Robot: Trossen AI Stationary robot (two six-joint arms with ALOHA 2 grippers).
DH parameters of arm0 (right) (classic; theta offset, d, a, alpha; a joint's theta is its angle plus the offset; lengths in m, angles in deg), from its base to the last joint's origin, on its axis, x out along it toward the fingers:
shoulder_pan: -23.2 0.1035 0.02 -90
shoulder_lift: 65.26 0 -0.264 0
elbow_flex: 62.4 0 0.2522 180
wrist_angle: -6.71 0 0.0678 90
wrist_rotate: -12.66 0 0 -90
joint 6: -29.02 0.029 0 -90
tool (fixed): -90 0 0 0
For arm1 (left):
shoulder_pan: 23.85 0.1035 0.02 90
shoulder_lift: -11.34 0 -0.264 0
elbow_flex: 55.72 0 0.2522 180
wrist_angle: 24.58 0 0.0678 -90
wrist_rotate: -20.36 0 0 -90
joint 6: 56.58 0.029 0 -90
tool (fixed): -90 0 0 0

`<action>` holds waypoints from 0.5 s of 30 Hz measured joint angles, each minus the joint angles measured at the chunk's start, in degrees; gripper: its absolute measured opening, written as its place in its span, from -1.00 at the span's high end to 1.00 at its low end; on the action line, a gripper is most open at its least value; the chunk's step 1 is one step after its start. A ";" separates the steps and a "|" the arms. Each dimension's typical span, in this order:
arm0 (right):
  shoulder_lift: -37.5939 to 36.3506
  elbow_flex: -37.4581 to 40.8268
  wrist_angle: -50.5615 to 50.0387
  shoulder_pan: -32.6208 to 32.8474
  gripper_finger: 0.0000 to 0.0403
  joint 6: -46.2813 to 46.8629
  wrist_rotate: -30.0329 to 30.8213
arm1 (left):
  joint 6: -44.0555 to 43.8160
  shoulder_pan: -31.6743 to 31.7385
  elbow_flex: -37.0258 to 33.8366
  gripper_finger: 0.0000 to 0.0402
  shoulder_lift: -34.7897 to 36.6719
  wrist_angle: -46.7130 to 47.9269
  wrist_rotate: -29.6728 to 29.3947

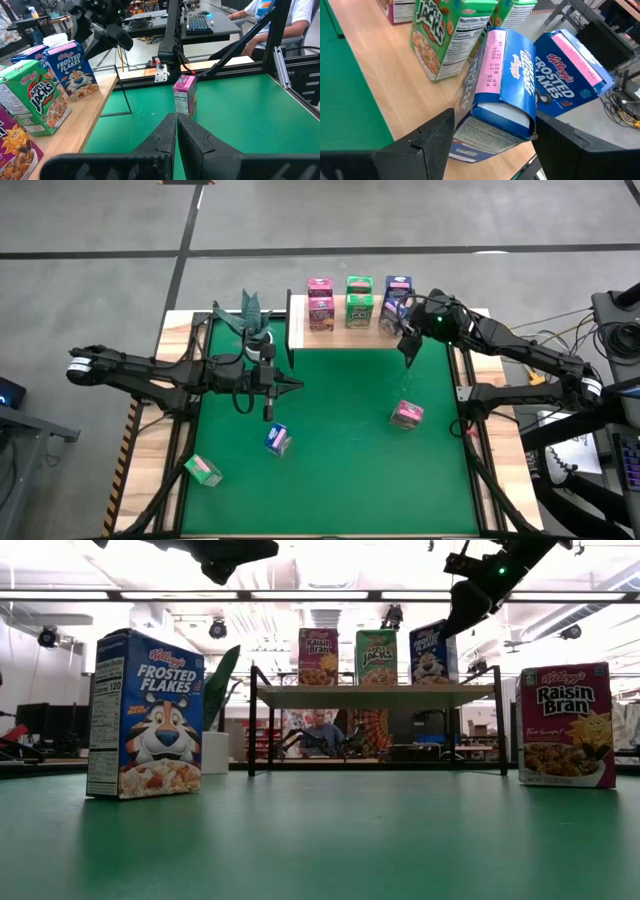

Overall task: Stack cereal on shelf
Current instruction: Put the top blue cereal box aligned with the other blue cereal box on the shelf

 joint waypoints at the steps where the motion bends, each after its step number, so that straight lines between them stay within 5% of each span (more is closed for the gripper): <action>1: 0.00 0.00 0.00 -0.11 -0.19 -0.03 0.02 | 0.00 0.00 0.00 1.00 0.00 0.00 0.00; 15: -0.01 -8.86 -7.30 -0.10 -0.22 5.45 0.45 | 0.00 0.00 0.00 1.00 0.00 0.00 0.00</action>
